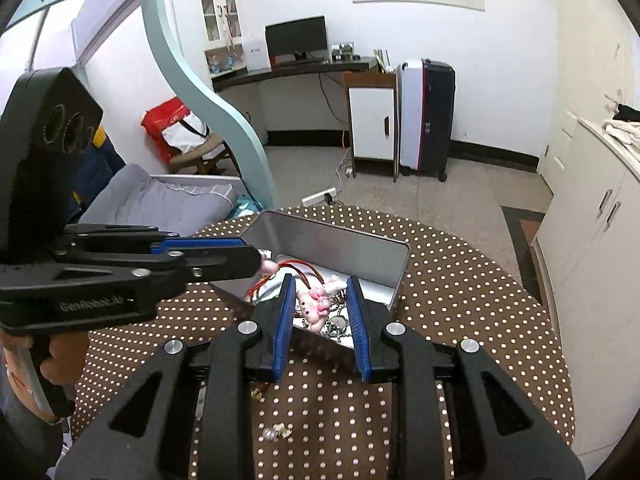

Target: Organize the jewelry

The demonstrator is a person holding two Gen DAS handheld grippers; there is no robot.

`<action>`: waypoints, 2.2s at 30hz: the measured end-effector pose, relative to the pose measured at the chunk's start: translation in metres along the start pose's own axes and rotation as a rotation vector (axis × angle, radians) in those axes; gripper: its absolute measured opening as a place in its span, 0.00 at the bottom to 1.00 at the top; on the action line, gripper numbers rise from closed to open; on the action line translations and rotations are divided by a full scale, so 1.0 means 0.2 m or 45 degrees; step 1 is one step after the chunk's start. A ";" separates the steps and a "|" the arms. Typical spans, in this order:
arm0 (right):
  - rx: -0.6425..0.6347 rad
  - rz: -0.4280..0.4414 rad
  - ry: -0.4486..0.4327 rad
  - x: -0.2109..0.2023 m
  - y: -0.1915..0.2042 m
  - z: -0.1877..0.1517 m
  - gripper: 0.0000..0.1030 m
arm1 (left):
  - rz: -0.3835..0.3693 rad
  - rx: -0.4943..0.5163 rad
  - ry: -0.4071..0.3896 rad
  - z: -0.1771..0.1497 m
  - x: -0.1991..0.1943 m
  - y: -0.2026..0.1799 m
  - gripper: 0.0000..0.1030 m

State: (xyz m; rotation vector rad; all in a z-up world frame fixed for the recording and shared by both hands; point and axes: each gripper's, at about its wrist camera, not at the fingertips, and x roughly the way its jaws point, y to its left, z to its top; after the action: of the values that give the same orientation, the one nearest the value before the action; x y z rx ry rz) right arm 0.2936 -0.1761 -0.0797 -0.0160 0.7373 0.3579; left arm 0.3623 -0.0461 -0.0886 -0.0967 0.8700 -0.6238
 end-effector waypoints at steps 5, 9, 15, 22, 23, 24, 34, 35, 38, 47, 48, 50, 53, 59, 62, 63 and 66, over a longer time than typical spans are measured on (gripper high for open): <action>-0.006 -0.005 0.038 0.06 0.00 -0.03 0.23 | 0.014 -0.027 0.066 -0.02 0.10 0.03 0.17; -0.008 -0.004 0.054 0.10 0.01 -0.02 0.23 | 0.017 -0.039 0.096 -0.03 0.14 0.04 0.26; -0.012 -0.010 0.068 0.10 0.01 -0.02 0.24 | 0.026 -0.071 0.070 -0.02 0.12 0.05 0.44; -0.022 -0.023 0.009 -0.02 0.03 -0.03 0.32 | 0.064 -0.025 -0.020 -0.07 -0.07 0.03 0.44; -0.028 -0.026 -0.002 -0.05 0.04 -0.03 0.32 | 0.070 -0.016 -0.039 -0.08 -0.11 0.02 0.44; -0.034 -0.027 -0.014 -0.07 0.04 -0.04 0.32 | 0.074 -0.005 -0.057 -0.11 -0.15 0.01 0.44; -0.107 -0.028 -0.042 -0.29 0.18 -0.28 0.37 | 0.231 0.099 -0.138 -0.42 -0.39 -0.02 0.46; -0.108 -0.029 -0.029 -0.29 0.19 -0.32 0.38 | 0.241 0.104 -0.132 -0.45 -0.39 -0.02 0.46; -0.114 -0.045 0.019 -0.26 0.23 -0.42 0.38 | 0.257 0.092 -0.101 -0.55 -0.39 0.01 0.46; -0.152 -0.058 0.162 -0.09 0.31 -0.59 0.38 | 0.262 0.016 -0.024 -0.74 -0.31 0.08 0.46; -0.153 -0.050 0.165 -0.08 0.32 -0.59 0.38 | 0.267 0.011 -0.020 -0.75 -0.30 0.09 0.46; -0.159 -0.047 0.173 -0.06 0.34 -0.58 0.38 | 0.283 0.011 -0.015 -0.76 -0.29 0.10 0.46; -0.174 -0.049 0.180 -0.03 0.35 -0.56 0.38 | 0.294 0.019 -0.009 -0.77 -0.28 0.10 0.46; -0.225 -0.061 0.220 0.01 0.37 -0.55 0.13 | 0.297 0.036 0.003 -0.77 -0.24 0.10 0.46; -0.227 -0.084 0.214 0.00 0.35 -0.57 0.13 | 0.317 0.062 0.006 -0.75 -0.21 0.09 0.46; -0.213 -0.087 0.210 -0.01 0.34 -0.57 0.13 | 0.314 0.066 0.007 -0.74 -0.20 0.08 0.46; -0.188 -0.084 0.191 -0.06 0.31 -0.57 0.13 | 0.325 0.096 0.017 -0.73 -0.17 0.07 0.46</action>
State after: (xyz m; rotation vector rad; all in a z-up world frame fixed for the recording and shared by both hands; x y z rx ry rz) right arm 0.1907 -0.1381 -0.1507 -0.2080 0.8555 0.3499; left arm 0.2455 0.0088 -0.1649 0.0863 0.8540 -0.4177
